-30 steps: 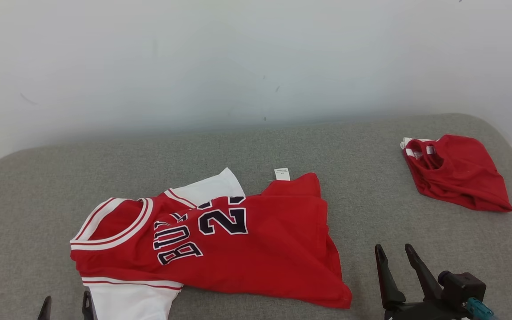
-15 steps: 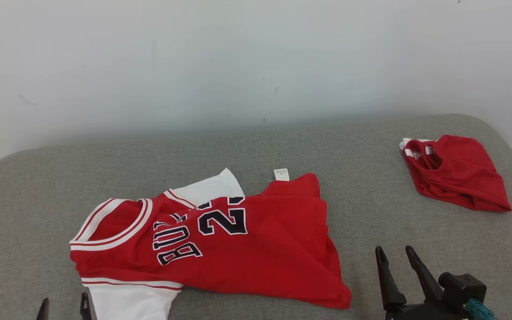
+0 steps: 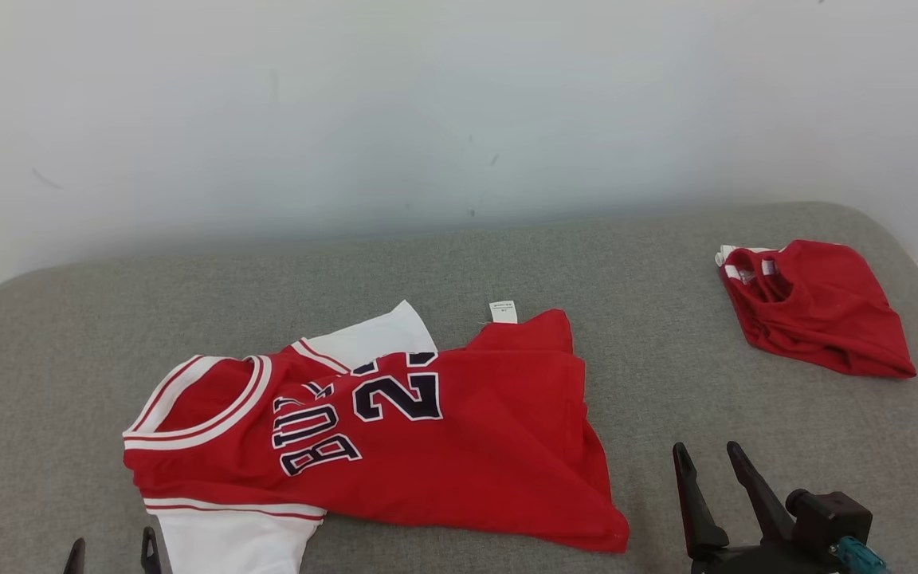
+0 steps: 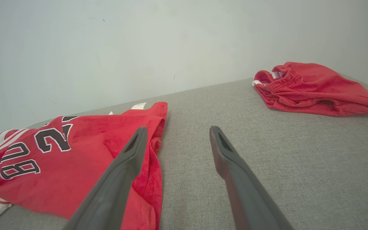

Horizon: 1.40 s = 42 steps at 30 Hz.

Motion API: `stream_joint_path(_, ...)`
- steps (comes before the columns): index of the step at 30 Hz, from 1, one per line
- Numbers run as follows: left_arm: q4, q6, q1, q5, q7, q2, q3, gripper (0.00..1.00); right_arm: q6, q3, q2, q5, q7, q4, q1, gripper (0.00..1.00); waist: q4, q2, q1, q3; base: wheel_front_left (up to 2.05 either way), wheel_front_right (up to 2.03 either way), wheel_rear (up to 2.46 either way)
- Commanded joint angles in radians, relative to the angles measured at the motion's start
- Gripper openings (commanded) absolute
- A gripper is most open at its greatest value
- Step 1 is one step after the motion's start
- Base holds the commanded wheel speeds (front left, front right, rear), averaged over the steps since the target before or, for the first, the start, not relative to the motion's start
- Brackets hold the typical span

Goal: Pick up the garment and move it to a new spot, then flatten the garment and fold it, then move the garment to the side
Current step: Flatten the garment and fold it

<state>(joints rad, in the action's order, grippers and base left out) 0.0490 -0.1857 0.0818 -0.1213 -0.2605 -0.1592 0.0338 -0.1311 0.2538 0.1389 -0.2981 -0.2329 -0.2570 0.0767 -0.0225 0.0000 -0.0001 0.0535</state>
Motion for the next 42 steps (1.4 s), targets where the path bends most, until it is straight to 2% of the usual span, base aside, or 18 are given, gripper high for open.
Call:
stream_joint_path(1,0.002,0.001,0.014,0.0,-0.003,0.0,0.004,1.0,0.001,0.001,0.001,0.007,0.002,0.003,-0.009,1.0,0.0,0.0,0.0001,-0.002,0.0,0.0,0.0)
stream_joint_path(9,0.039,0.062,-0.004,-0.053,0.019,0.011,-0.029,1.0,0.001,0.03,0.005,-0.018,0.019,-0.003,-0.011,1.0,0.006,0.0,0.0001,-0.007,0.0,0.0,0.0)
stream_joint_path(17,0.169,0.121,-0.023,-0.103,0.036,0.021,-0.063,1.0,0.001,0.134,0.02,-0.075,0.087,-0.053,-0.002,1.0,0.012,0.0,0.0001,-0.027,0.0,0.0,0.0)
stream_joint_path(27,0.363,0.14,-0.093,-0.115,0.013,0.028,-0.074,1.0,0.001,0.254,0.045,-0.11,0.076,-0.187,0.057,1.0,0.011,0.0,0.0001,-0.063,0.0,0.0,0.0)
stream_joint_path(37,0.495,0.166,-0.17,-0.123,-0.002,0.04,-0.072,1.0,0.001,0.32,0.038,-0.152,0.023,-0.312,0.141,1.0,0.013,0.0,0.0001,-0.1,0.0,0.0,0.0)
stream_joint_path(39,0.516,0.155,-0.185,-0.117,-0.001,0.043,-0.067,1.0,0.001,0.333,0.035,-0.159,0.016,-0.33,0.152,1.0,0.012,0.0,0.0001,-0.101,0.0,0.0,0.0)
stream_joint_path(42,0.557,0.176,-0.198,-0.136,0.001,0.055,-0.068,1.0,0.001,0.354,0.032,-0.171,0.008,-0.349,0.164,1.0,0.009,0.0,0.0001,-0.101,0.0,0.0,0.0)
